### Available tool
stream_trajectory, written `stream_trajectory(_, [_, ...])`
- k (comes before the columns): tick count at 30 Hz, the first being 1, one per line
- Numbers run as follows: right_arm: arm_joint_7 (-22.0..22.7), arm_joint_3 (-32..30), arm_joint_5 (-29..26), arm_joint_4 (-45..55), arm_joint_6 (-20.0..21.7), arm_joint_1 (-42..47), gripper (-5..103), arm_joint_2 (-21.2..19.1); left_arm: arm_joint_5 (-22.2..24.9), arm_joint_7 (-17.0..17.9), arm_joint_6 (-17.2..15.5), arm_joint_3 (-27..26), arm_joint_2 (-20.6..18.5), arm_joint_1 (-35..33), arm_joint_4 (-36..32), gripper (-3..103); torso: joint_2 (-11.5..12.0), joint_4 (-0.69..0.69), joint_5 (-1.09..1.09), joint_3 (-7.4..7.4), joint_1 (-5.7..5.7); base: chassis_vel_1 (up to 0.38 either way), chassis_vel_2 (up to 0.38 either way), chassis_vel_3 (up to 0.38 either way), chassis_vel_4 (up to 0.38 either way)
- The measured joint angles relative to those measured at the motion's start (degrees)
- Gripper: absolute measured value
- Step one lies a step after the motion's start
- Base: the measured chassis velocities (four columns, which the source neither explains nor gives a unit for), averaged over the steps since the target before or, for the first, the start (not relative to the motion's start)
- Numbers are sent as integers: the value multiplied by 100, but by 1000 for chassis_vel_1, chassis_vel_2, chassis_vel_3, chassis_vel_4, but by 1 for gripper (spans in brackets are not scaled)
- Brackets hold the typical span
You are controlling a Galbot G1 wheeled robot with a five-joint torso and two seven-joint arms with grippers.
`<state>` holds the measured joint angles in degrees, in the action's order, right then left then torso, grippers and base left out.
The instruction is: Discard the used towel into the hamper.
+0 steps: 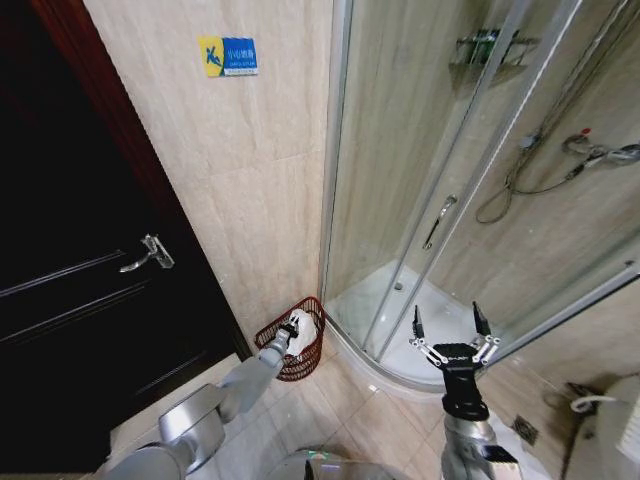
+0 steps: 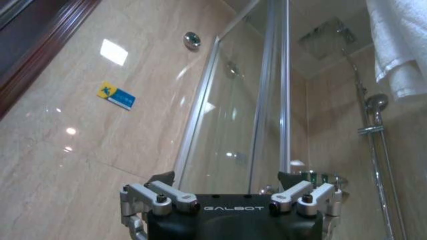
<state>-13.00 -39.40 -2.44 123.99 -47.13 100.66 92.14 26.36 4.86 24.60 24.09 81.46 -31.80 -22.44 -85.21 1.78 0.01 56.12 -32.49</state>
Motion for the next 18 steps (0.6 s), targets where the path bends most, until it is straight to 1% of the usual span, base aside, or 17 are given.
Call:
stream_trajectory(1, [0, 0, 0, 0, 0, 0, 100, 0, 0, 0, 0, 0, 0, 0, 0, 13, 0, 0, 0, 0, 0, 0, 0, 0, 0])
stream_trajectory(3, [-2, -1, -3, 4, 0, -3, 100, 0, -5, -4, 6, -1, 0, 7, -7, 24, 0, 0, -2, 0, 0, 0, 0, 0, 0])
stream_trajectory(5, [1, -2, -4, 10, 0, -3, 100, 0, -7, -4, 6, -2, -9, 11, -13, 24, 0, 0, 0, 0, 0, 0, 0, 0, 0])
stream_trajectory(8, [6, -9, -11, 21, 0, -1, 100, 0, -17, -2, 6, -2, -25, 15, -18, 40, 0, 0, -1, 0, -1, 0, 0, 0, 0])
stream_trajectory(9, [6, -9, -11, 21, 0, -1, 100, 0, -17, -2, 6, -2, -25, 15, -18, 40, 0, 0, -1, 0, -1, 0, 0, 0, 0])
stream_trajectory(11, [8, -14, -17, 21, 0, 3, 100, 0, -30, 0, 6, -22, -36, 12, -35, 51, 0, 0, -1, 0, -2, 0, 0, 0, 0])
stream_trajectory(13, [8, -14, -17, 21, 0, 4, 100, 0, -35, 2, 6, -37, -42, -2, -62, 51, 0, 0, -1, 0, -2, 0, 0, 0, 0])
stream_trajectory(14, [8, -13, -17, 22, 0, 7, 100, 0, -56, 16, 2, -47, -68, -27, -106, 62, 0, -1, -2, 0, -2, 0, 0, 0, 0])
stream_trajectory(15, [30, -6, -17, 23, 0, 10, 100, 0, -117, 53, -23, -66, -115, -57, -160, 62, 0, 0, -2, 0, -2, 0, 0, 0, 0])
stream_trajectory(16, [72, 13, -12, 25, 0, 11, 100, 0, -183, 77, -43, -95, -160, -77, -206, 68, 0, 0, -1, 0, -2, 0, 0, 0, 0])
stream_trajectory(17, [72, 13, -12, 25, 0, 11, 100, 0, -183, 77, -43, -95, -160, -77, -206, 68, 0, 0, -1, 0, -2, 0, 0, 0, 0])
stream_trajectory(18, [120, 35, 10, 30, 0, 12, 100, 0, -228, 88, -59, -121, -219, -97, -280, 74, -1, 1, -1, 0, -2, 0, 0, 0, 0])
